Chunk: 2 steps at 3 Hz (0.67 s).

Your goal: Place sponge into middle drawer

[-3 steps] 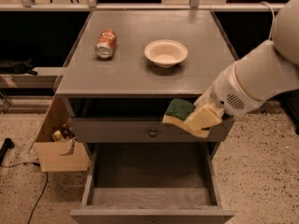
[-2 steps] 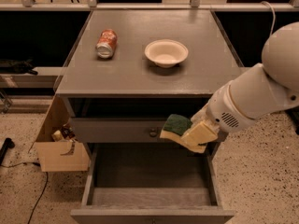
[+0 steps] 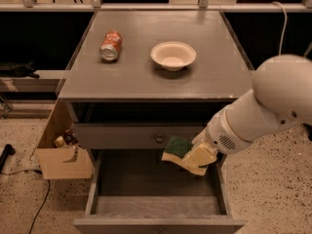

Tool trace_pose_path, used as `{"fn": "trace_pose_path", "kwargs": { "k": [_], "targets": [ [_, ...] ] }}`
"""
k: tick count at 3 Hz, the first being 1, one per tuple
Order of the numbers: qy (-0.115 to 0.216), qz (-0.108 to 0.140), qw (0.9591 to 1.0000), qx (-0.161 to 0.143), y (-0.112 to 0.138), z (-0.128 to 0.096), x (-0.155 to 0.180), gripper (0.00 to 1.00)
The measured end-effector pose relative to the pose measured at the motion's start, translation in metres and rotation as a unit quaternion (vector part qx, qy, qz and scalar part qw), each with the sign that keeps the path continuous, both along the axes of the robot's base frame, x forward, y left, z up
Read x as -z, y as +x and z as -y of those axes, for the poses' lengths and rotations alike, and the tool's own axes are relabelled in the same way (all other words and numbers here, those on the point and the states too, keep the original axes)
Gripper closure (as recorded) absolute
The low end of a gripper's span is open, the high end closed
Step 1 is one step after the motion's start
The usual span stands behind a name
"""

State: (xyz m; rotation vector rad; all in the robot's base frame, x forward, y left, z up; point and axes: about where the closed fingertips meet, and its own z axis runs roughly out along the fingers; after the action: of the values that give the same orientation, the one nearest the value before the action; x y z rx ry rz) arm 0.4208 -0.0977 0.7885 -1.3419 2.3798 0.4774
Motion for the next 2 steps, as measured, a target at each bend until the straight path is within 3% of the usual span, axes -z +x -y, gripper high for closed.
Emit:
{"fn": "trace_pose_path", "kwargs": {
  "k": [1, 2],
  "targets": [
    [0.007, -0.025, 0.9997, -0.001, -0.001, -0.010, 0.045, 1.00],
    [0.010, -0.009, 0.9997, 0.023, 0.005, -0.029, 0.091, 1.00]
  ]
}}
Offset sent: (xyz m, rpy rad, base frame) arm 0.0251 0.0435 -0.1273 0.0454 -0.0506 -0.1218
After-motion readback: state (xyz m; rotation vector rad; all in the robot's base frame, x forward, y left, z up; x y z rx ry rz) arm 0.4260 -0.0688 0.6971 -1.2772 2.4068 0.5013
